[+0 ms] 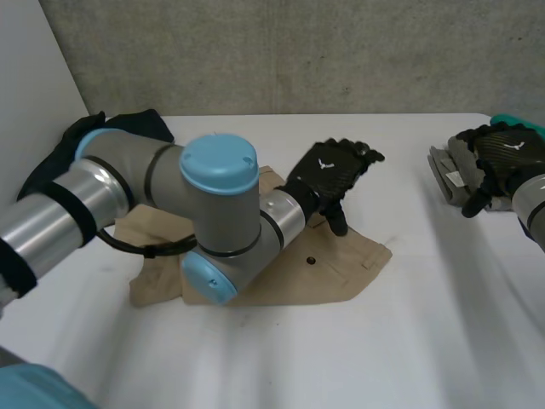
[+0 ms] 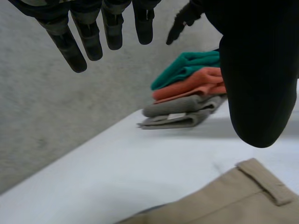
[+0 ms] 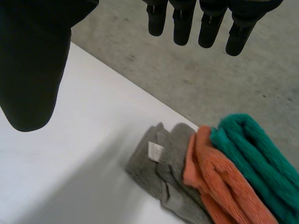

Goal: Fold the laundry.

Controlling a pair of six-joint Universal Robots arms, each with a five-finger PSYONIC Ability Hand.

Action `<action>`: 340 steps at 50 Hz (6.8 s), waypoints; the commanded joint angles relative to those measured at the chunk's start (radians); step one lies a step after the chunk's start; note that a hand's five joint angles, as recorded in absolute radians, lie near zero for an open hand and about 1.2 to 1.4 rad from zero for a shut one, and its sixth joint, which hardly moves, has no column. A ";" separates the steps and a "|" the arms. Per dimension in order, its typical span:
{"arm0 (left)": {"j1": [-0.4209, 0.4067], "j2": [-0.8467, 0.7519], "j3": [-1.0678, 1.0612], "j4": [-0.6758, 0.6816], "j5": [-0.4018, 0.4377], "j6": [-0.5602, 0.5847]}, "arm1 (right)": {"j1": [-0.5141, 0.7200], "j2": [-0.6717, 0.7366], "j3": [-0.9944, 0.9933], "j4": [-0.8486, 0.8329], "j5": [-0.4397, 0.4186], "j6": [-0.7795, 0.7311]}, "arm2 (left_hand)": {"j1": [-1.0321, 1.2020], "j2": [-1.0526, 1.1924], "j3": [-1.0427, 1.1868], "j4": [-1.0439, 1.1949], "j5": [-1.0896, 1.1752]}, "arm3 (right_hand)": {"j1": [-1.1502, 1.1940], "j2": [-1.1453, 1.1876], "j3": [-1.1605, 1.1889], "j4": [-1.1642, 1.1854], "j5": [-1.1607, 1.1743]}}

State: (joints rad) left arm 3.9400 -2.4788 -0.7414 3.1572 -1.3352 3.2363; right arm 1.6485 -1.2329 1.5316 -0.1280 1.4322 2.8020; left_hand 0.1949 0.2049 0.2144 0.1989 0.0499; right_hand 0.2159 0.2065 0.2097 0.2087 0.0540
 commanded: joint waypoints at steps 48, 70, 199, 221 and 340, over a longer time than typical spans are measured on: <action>0.266 0.301 -0.699 0.000 -0.297 0.223 | 0.231 0.339 -0.083 -0.108 -0.360 -0.438 | 0.121 0.111 0.102 0.117 0.092 | 1.180 1.190 1.187 1.188 1.168; 0.268 0.484 -0.518 0.004 -0.338 0.349 | 0.251 0.127 -0.166 -0.022 -0.173 -0.182 | 1.201 1.191 1.182 1.197 1.172 | 1.180 1.190 1.187 1.188 1.168; 0.254 0.750 -0.621 -0.008 -0.389 0.462 | 0.208 0.003 -0.273 0.071 -0.007 -0.211 | 1.201 1.191 1.182 1.197 1.172 | 1.180 1.190 1.187 1.188 1.168; 0.317 0.437 -0.106 -0.419 -0.289 0.292 | 0.260 0.325 -0.807 0.456 0.116 -0.131 | 1.201 1.191 1.182 1.197 1.172 | 1.180 1.190 1.187 1.188 1.168; 0.165 0.537 -0.714 -0.736 -0.079 0.456 | 0.163 -0.051 0.131 0.596 0.011 -0.768 | 1.201 1.191 1.182 1.197 1.172 | 1.180 1.190 1.187 1.188 1.168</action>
State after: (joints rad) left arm 4.1601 -2.0441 -1.3042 2.5277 -1.5047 3.6001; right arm 1.8359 -1.2110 1.5995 0.3093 1.4525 2.2111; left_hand 1.1727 1.1979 1.1913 1.2018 0.9877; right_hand 1.1067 1.1818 1.1841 1.1958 1.0109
